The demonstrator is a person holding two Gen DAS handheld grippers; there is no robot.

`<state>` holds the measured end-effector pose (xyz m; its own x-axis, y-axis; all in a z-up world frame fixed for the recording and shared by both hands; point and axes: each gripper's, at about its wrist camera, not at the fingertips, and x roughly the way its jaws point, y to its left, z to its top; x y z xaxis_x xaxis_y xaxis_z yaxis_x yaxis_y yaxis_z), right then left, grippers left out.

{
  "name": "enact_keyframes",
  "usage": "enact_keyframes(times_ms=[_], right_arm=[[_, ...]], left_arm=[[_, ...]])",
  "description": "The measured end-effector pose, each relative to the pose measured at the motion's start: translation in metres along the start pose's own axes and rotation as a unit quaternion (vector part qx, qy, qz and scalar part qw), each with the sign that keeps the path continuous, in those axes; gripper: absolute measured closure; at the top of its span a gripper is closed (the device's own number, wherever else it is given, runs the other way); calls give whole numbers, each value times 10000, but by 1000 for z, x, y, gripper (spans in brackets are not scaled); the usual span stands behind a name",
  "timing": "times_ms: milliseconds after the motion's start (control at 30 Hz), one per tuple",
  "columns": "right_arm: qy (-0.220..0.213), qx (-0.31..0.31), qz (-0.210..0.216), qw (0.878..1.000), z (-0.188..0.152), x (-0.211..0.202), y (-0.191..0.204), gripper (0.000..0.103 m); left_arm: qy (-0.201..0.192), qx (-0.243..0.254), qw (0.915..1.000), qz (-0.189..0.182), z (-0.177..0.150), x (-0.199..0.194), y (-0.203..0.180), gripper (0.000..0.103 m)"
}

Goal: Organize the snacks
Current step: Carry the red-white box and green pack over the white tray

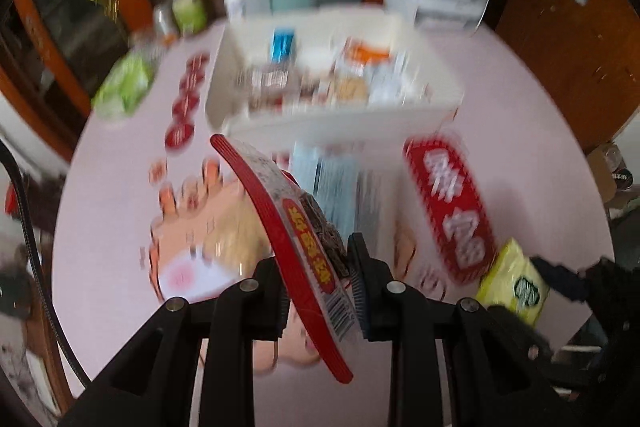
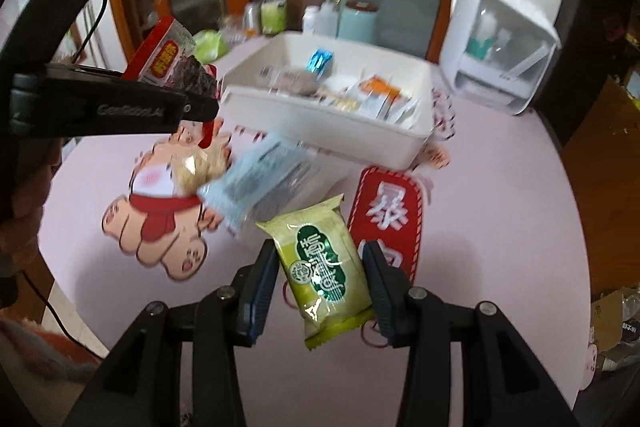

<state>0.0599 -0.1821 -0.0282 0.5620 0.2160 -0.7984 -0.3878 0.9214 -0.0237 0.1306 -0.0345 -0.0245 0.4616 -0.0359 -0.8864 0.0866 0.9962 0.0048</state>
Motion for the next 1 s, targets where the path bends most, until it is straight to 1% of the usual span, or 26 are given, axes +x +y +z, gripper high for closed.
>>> enact_keyframes(times_ms=[133,200,333,400,533,667,800,867,933,1000], right_arm=[[-214,153,-102,9996,17,-9,-7,60],[-295,218,-165,9992,27,-10,-10,60],[-485,382,-263,9977,51,-12,-19,60],[-581,481,-330,9966,65,-11,-23,60],[-708,690,-416,9942,95,-5,-30,60],[-750,794,-487,9928,121,8,-35,60],[-754,1045,-588,9899,147,26,-40,60],[-750,1124,-601,9890,156,33,-41,59],[-739,1182,-599,9884,165,42,-41,59],[-736,1232,-662,9874,171,49,-42,59]], left_arm=[[-400,87,9991,55,27,-12,-2,79],[-476,103,9988,105,35,-15,-2,79],[-640,178,9975,228,50,-20,8,79],[-729,214,9967,271,55,-21,13,79],[-943,264,9944,396,75,-21,29,79],[-1055,211,9930,482,96,-18,48,79],[-1161,238,9910,630,117,-6,64,79],[-1081,204,9918,648,128,7,74,79],[-956,105,9938,559,137,20,83,79],[-961,74,9938,562,142,29,87,79]])
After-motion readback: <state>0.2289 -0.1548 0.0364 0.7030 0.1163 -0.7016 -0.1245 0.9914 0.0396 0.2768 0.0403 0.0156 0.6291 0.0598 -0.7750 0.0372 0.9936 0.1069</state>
